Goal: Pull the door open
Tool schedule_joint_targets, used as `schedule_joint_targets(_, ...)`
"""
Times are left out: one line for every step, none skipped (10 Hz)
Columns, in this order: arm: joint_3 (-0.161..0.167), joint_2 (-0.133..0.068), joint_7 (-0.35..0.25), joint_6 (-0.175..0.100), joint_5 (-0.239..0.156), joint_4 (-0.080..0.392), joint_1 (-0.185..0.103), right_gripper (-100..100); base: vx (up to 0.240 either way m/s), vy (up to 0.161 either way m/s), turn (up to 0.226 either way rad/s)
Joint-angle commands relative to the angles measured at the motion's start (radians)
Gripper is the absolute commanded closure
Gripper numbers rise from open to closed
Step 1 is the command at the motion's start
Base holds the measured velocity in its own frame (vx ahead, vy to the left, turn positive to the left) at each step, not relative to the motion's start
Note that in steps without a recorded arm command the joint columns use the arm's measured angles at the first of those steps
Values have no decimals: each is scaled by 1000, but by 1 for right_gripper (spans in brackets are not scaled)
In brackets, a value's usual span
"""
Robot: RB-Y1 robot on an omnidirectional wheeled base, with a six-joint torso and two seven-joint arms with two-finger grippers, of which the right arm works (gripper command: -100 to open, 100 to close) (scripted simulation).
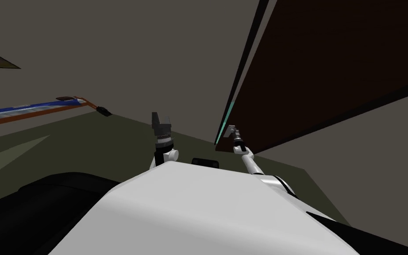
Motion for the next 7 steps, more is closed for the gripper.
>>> schedule_joint_targets(11, 8, -50, -2, -31, -3, -6, 100, -58, -36, 71)
schedule_joint_targets(11, 8, -59, -2, -31, -3, -6, 100, -46, -31, 65)
schedule_joint_targets(13, 8, -96, 0, -59, 1, -9, 100, -58, -35, 128)
schedule_joint_targets(14, 8, -123, 1, -86, 6, -12, 100, -78, -52, 135)
schedule_joint_targets(14, 8, -140, 1, -86, 6, -12, 100, -60, -39, 64)
schedule_joint_targets(16, 8, -176, 2, -114, 10, -16, 100, -62, -38, 114)
schedule_joint_targets(16, 8, -181, 2, -114, 10, -16, 100, -47, -32, 46)
